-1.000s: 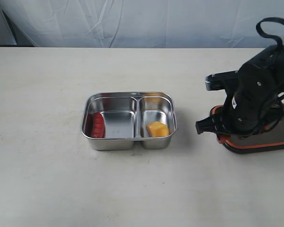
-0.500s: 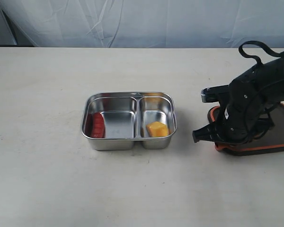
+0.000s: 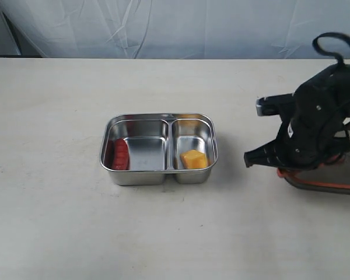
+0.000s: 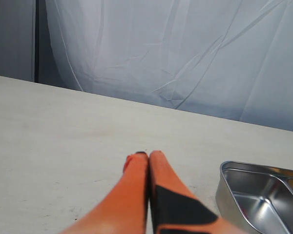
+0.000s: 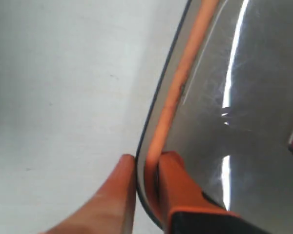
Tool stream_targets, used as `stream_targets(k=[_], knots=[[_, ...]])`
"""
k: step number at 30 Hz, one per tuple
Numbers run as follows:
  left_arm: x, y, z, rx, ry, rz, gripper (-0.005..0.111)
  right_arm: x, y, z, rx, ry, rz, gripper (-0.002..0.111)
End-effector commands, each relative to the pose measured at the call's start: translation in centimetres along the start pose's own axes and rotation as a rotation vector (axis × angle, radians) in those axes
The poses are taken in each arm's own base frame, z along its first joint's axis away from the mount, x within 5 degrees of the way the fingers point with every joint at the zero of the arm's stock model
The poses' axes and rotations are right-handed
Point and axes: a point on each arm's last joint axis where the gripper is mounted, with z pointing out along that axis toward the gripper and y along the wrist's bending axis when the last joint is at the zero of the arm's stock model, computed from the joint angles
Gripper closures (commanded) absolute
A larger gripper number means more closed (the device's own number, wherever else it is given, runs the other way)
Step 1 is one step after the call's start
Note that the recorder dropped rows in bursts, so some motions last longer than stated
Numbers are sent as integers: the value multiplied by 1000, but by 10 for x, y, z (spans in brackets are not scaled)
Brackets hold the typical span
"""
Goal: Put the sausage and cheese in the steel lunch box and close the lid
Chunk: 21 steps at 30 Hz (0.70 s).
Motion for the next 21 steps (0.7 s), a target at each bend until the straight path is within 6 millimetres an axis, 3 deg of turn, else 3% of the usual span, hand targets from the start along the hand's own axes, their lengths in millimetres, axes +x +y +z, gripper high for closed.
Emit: stream_targets(k=[1,6,10,15,21], knots=[[1,0,0,6,-4,0,107,2,-9,-53,-32,-137,38,108],[1,0,0,6,-4,0,107,15,-14,-105,-86,-287,59,108],[1,0,0,6,-4,0,107,31,-7,-144,-169,-411,39,108],[1,0,0,6,-4,0,107,48,4,-171,-261,-495,-6,108],[1,0,0,6,-7,0,107,62,12,-188,-343,-538,-35,108]])
